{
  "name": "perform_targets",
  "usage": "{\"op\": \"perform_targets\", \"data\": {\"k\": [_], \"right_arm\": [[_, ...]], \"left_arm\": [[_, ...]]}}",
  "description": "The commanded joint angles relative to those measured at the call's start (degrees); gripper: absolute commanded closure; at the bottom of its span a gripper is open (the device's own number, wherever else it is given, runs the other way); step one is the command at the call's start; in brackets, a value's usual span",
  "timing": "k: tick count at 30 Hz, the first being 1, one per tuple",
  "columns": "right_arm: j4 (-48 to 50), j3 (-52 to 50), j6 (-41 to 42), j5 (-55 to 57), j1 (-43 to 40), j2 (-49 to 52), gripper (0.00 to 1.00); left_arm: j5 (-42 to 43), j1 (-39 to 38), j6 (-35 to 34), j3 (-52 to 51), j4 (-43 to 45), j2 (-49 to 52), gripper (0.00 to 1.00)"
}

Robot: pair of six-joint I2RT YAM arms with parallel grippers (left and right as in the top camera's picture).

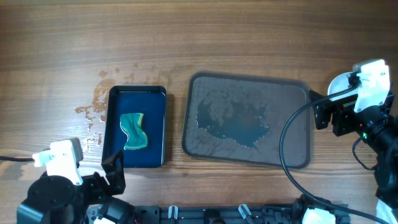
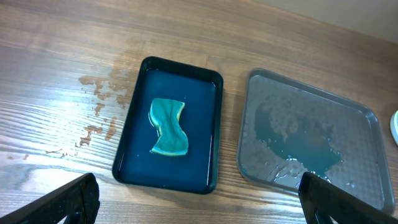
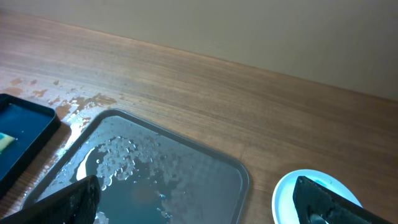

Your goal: Clean dirty plates on tray and stack at the side

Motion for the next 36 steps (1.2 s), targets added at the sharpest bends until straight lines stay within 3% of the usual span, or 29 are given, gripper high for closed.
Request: {"op": "perform_targets", "data": {"k": [1, 9, 16, 19, 26, 31, 36], "right_arm": [[-0.3, 0.2, -0.6, -1.1, 0.2, 1.2, 0.0], [0.4, 0.2, -0.1, -0.1, 0.2, 5.6, 0.0], [12.3, -0.5, 16.0, 0.0, 0.4, 9.1, 0.0], [18.6, -2.4, 22.4, 5.1, 1.9, 6.4, 0.0], [39.8, -23.3, 39.2, 27.1, 11.3, -12.7, 0.0], [55.0, -44.2, 43.5, 27.5, 11.6, -30.6, 0.0], [59.6, -55.6, 46.5, 27.4, 11.6, -39.4, 0.0]], "left_arm": [[-1.3, -0.3, 1.1, 0.2, 0.0, -0.3, 0.0], [-1.3, -0.3, 1.1, 0.2, 0.0, -0.3, 0.0], [-1.3, -0.3, 1.1, 0.2, 0.0, -0.3, 0.0], [-1.3, -0.3, 1.1, 0.2, 0.0, -0.3, 0.0], [-1.3, -0.3, 1.1, 0.2, 0.0, -0.3, 0.0], [-1.3, -0.3, 1.1, 0.2, 0.0, -0.3, 0.0], [-1.3, -0.3, 1.1, 0.2, 0.0, -0.3, 0.0]]}}
